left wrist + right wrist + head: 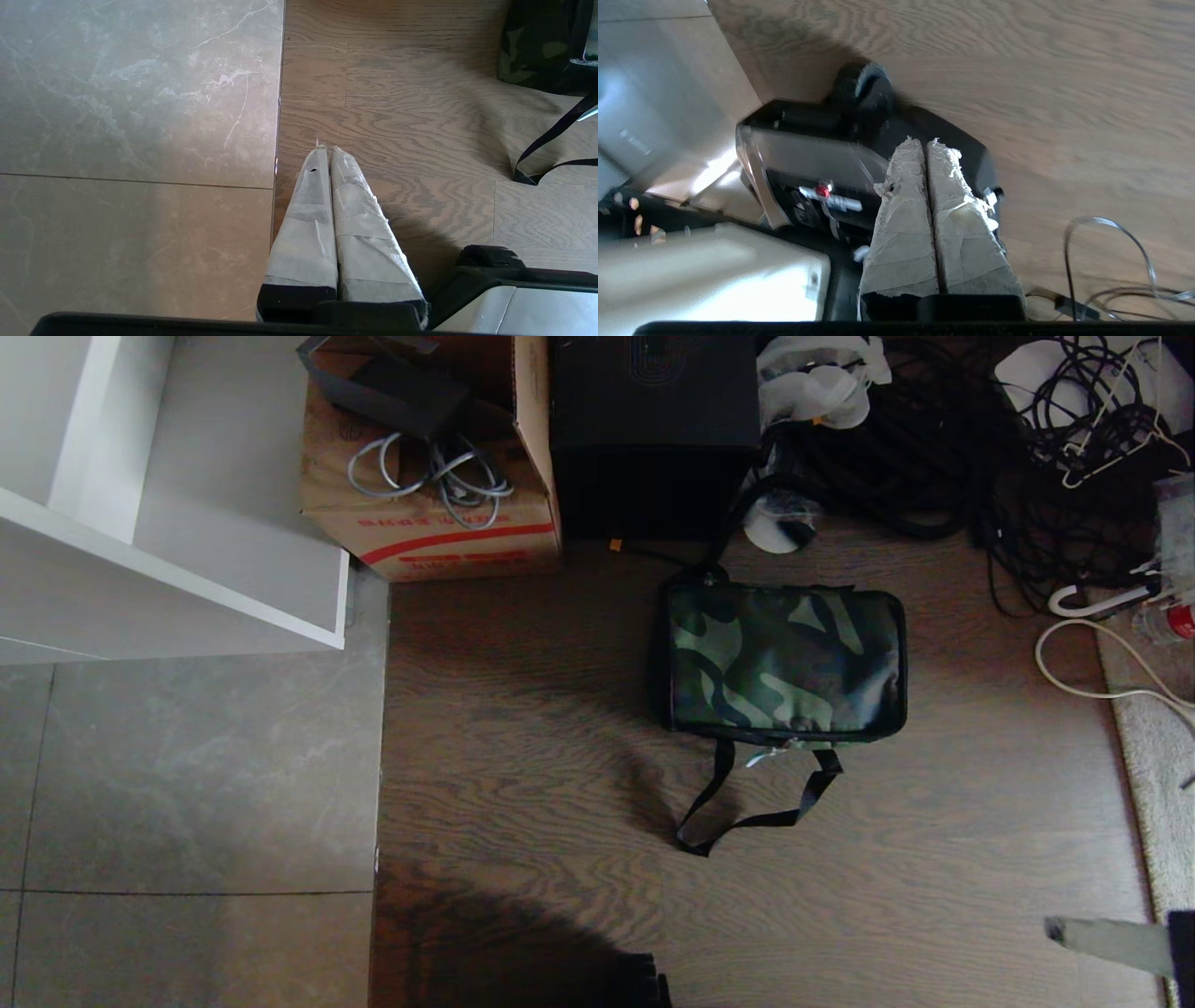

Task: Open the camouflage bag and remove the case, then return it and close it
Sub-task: Open the top of the storage box

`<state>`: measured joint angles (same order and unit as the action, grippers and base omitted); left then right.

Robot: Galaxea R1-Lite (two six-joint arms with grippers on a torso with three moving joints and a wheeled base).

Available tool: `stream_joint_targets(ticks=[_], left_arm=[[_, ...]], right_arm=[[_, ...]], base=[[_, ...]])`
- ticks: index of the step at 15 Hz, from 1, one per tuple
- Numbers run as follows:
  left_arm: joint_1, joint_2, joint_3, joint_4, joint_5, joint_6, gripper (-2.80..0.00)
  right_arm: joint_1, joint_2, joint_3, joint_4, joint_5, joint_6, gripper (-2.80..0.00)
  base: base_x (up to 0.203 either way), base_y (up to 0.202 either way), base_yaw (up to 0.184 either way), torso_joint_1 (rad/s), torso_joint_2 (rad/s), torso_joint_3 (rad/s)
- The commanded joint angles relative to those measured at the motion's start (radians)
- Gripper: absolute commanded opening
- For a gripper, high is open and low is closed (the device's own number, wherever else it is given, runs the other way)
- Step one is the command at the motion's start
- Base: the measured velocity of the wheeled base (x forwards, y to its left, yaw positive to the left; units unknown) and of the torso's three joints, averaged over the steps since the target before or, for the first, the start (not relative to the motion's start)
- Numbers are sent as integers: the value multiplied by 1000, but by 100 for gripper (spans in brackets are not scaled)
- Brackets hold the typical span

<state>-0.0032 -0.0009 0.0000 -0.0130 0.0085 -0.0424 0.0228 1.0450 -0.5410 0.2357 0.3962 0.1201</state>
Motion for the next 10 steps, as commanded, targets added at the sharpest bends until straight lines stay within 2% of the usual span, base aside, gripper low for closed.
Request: stream_joint_targets(ticks=[1,3,7,8,10], left_arm=[[0,1,1,-1,1,-1,-280],[0,1,2,-1,1,-1,-280],[0,1,1,-1,1,-1,-280],[0,1,2,-1,1,-1,-280],[0,1,2,-1,1,-1,-280]], right_arm=[[37,389,-21,-191,15,8,-280],[80,580,-38,-372,25,30,-280],[133,850,-70,-825,29,161,-280],[139,880,-80,-887,28,179,-280],[148,894,-88,-898,29,193,-280]], base=[[0,0,0,0,0,0],[0,0,0,0,0,0],[0,0,0,0,0,0],[0,0,0,0,0,0],[0,0,0,0,0,0]])
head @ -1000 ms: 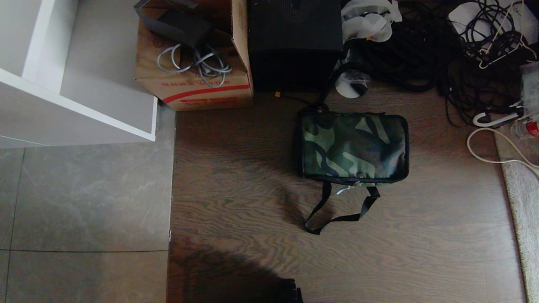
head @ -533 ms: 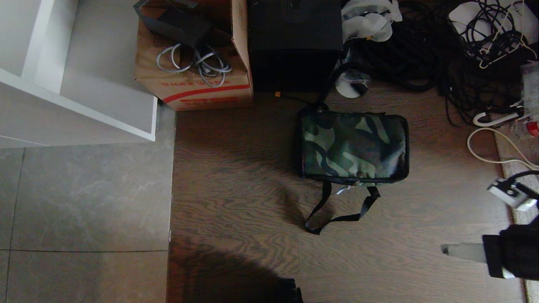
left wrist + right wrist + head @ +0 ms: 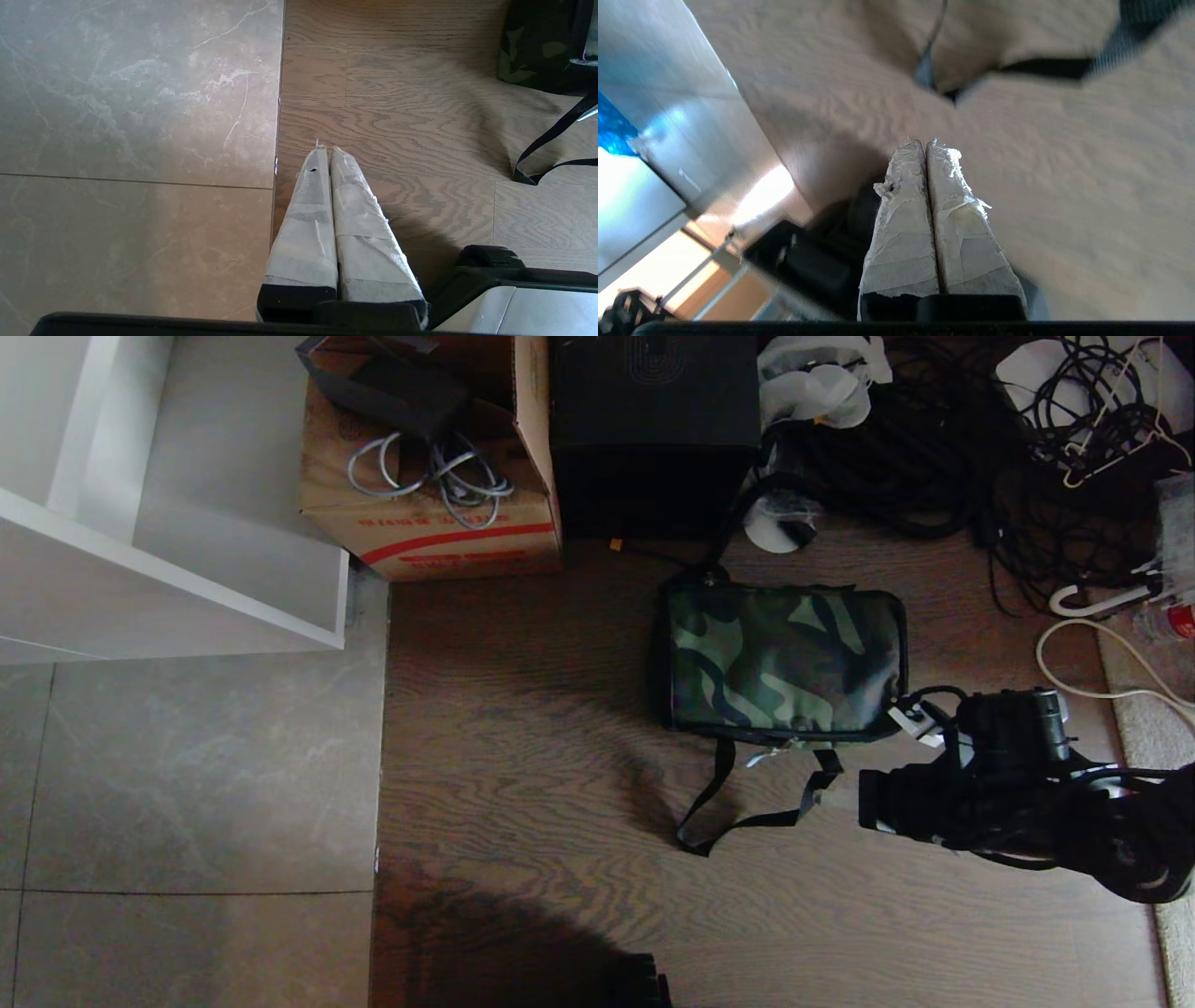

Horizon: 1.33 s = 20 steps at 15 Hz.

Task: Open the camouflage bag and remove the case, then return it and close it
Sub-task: Open the top of the storage box

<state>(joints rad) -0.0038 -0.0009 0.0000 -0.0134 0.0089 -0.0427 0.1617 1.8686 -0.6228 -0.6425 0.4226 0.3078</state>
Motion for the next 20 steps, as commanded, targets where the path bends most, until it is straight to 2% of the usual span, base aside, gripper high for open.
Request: stream_joint_targets(ticks=[1,2,5,8,12,18,20], left_arm=[[1,1,1,0,0,0,-280],[1,1,1,0,0,0,-280],[1,1,2,0,0,0,-280],[1,1,1,0,0,0,-280],[1,1,2,0,0,0,-280],[1,1,2,0,0,0,-280],[1,1,1,0,0,0,-280]], right_arm=[[20,74,-11,-29,2,8,-280],[41,89,-20,-55,-2,1,0],[86,157,-22,-147,-127,-11,0],[86,208,-46,-198,-142,-25,0],[87,306,-140,-305,-194,8,0],[87,386,-246,-387,-188,8,0],[87,397,-246,-398,-190,-21,0]], base=[[0,0,0,0,0,0],[0,0,0,0,0,0],[0,0,0,0,0,0],[0,0,0,0,0,0],[0,0,0,0,0,0],[0,0,0,0,0,0],[0,0,0,0,0,0]])
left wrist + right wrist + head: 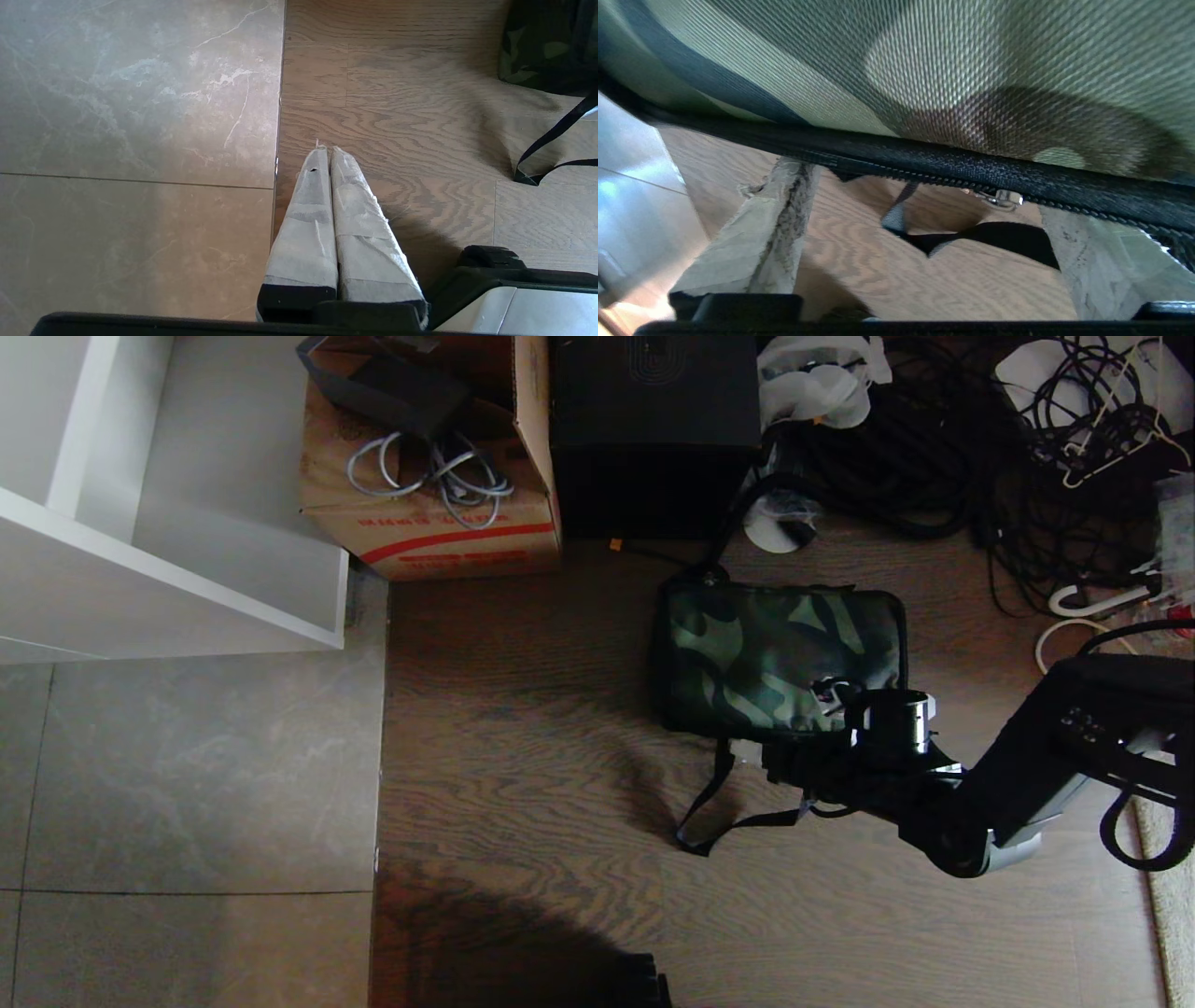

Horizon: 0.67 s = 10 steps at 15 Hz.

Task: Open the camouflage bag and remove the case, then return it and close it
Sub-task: Open the top of the storage box

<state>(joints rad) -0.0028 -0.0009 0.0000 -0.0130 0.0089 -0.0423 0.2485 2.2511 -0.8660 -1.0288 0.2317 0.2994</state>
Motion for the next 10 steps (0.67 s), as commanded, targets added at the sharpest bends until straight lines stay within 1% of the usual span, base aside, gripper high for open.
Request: stream_joint_targets(ticks=[1,6,10], left_arm=[[0,1,2,-1,0,1,-280],[0,1,2,-1,0,-1,-280],[0,1,2,-1,0,-1,-280]], right_arm=[[-4,11,5,-12,0,-35,0],[-25,4,8,-26,-5,-91,0],[-31,13,22,-74,-6,-94,0]], base=[[0,0,0,0,0,0],[0,0,0,0,0,0],[0,0,0,0,0,0]])
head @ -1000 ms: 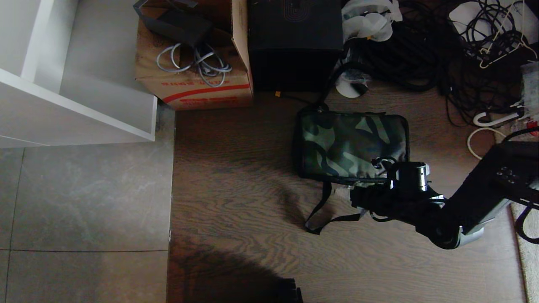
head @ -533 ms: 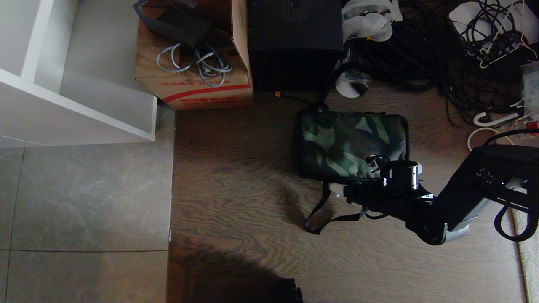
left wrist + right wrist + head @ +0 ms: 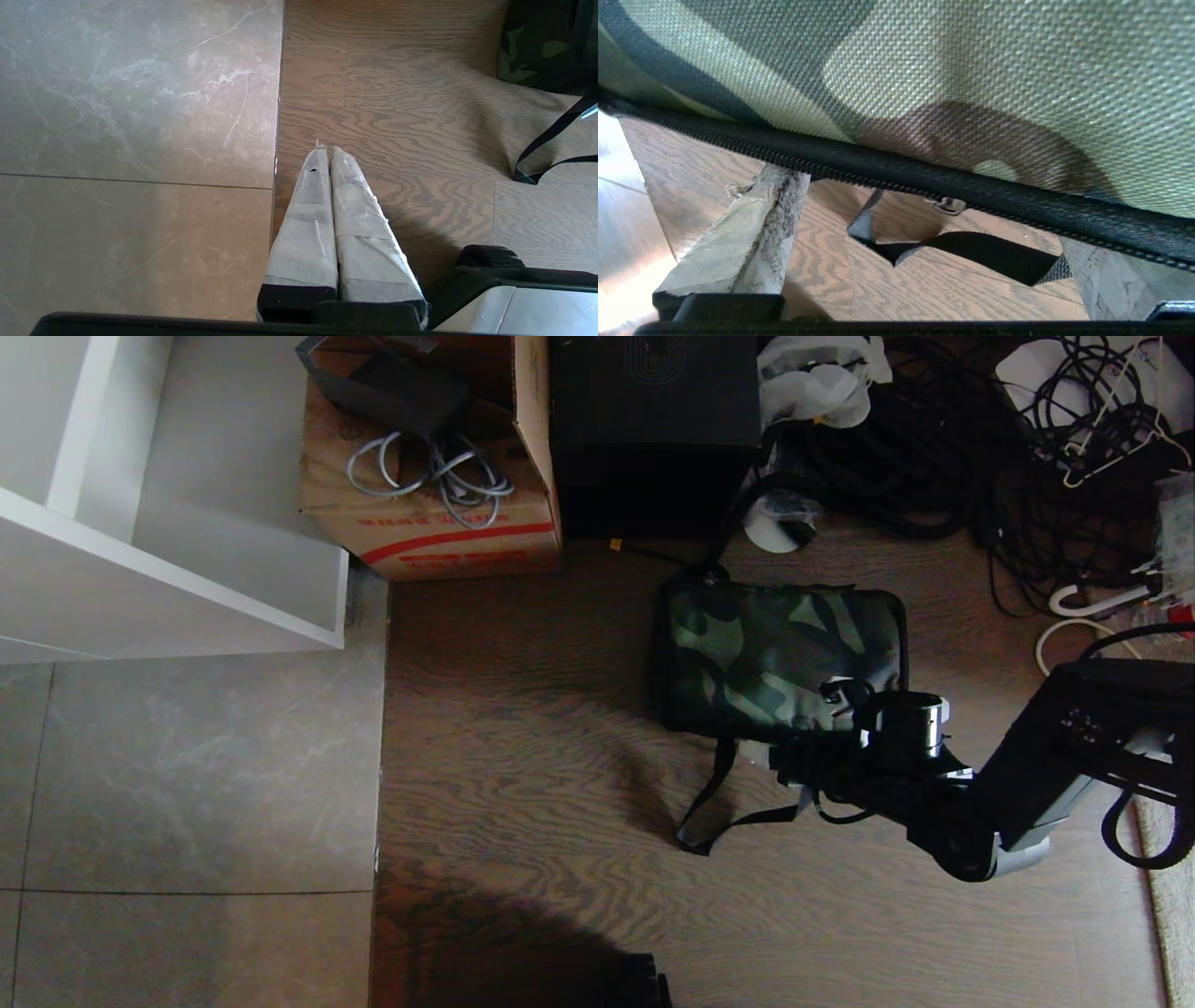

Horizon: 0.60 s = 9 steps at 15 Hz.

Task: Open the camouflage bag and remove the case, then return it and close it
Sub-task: Open the top of the storage box

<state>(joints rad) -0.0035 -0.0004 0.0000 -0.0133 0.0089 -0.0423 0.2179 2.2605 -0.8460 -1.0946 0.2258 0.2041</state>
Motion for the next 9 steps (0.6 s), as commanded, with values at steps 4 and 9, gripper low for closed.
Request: stream_joint_targets(ticks=[4,9], left_arm=[[0,0,1,0,0,0,-280],[0,0,1,0,0,-1,-280]], right_arm=[[-15,-9,4,-28,6,1,0],[-24,-7,32,-1,25,-12,0]], base=[[0,0,0,0,0,0],[0,0,0,0,0,0]])
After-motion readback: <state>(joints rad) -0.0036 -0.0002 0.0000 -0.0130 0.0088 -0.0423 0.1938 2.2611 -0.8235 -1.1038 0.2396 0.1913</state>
